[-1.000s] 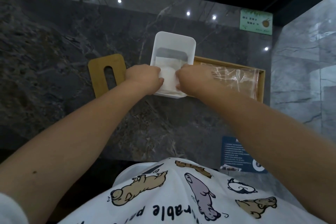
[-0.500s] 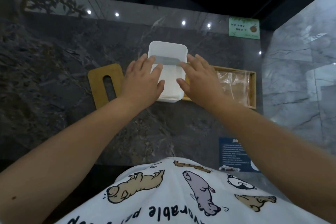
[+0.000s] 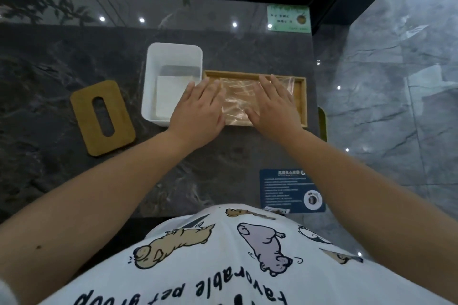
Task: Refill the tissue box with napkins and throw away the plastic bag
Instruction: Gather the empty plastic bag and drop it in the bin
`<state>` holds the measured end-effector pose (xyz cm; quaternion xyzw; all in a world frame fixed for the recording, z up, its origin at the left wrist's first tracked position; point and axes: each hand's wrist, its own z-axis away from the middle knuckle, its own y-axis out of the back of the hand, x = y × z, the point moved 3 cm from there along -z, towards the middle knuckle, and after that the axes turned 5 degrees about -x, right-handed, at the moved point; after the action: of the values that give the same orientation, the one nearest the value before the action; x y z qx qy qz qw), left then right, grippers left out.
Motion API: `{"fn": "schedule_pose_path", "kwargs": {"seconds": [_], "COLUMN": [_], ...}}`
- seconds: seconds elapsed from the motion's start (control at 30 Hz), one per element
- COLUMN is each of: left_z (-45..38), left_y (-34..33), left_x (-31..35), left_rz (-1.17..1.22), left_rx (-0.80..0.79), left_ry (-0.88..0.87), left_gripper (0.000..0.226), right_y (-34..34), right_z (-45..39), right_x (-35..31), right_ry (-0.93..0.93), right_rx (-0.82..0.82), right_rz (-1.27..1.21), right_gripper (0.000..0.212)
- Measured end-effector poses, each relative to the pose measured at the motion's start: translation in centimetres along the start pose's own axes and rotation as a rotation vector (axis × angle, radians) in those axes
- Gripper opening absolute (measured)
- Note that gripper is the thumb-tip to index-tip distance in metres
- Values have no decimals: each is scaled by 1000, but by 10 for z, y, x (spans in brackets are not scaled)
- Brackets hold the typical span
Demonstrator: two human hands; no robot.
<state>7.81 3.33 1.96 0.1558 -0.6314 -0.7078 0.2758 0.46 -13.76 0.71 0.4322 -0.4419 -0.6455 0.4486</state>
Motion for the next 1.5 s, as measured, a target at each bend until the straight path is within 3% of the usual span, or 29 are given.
{"fn": "schedule_pose_path", "kwargs": {"seconds": [0.4, 0.5, 0.6, 0.77, 0.97, 1.13, 1.37, 1.5], "left_z": [-57, -53, -48, -48, -48, -48, -48, -48], "left_y": [-79, -93, -96, -97, -97, -96, -96, -94], "left_x": [56, 56, 55, 53, 51, 52, 49, 49], "left_rz": [76, 57, 44, 47, 63, 64, 93, 108], "left_rx": [-243, -285, -289, -300, -299, -294, -298, -304], "left_ry": [142, 183, 189, 195, 173, 169, 162, 162], "left_gripper": [69, 75, 76, 77, 76, 75, 75, 75], "right_y": [-32, -31, -26, -19, -9, -2, -4, -4], "right_z": [5, 7, 9, 4, -10, -27, -32, -33], "right_x": [129, 140, 143, 139, 133, 126, 135, 143], "right_ry": [89, 96, 44, -74, -188, -292, -589, -624], "right_rx": [-225, -216, -134, -36, -126, -206, -417, -452], "right_rz": [95, 65, -35, -234, -341, -401, -976, -1060], "right_gripper": [63, 66, 64, 36, 22, 23, 26, 21]}}
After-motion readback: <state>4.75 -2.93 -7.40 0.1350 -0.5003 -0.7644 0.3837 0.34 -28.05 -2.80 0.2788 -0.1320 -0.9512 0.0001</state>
